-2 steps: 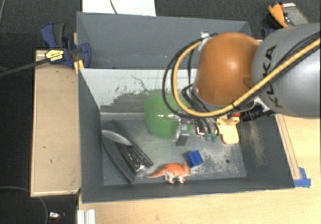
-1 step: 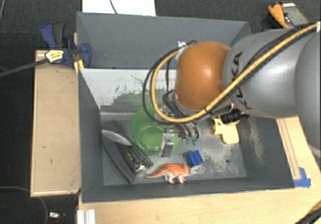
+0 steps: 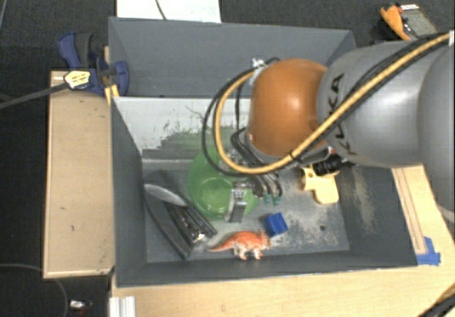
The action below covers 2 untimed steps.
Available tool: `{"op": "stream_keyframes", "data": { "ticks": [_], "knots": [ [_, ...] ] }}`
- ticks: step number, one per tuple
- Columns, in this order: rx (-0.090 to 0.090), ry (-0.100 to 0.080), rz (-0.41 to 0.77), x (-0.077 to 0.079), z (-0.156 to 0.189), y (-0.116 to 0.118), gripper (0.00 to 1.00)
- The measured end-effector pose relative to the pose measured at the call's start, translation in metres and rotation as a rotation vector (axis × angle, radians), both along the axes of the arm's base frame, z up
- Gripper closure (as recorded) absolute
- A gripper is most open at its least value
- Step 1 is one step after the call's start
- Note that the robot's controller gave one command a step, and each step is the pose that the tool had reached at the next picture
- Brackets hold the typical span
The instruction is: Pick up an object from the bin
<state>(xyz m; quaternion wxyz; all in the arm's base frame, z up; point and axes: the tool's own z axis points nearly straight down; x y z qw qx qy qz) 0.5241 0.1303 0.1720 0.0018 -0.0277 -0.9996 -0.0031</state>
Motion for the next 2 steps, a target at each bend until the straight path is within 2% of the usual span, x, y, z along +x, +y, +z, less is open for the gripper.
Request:
{"op": "stream_keyframes", "data": {
  "ticks": [1,2],
  "knots": [
    [-0.001,0.006,-0.001,-0.037,-0.046,-0.050,0.00],
    [0.004,-0.011,-0.020,0.019,-0.050,-0.024,0.00]
  ]
}}
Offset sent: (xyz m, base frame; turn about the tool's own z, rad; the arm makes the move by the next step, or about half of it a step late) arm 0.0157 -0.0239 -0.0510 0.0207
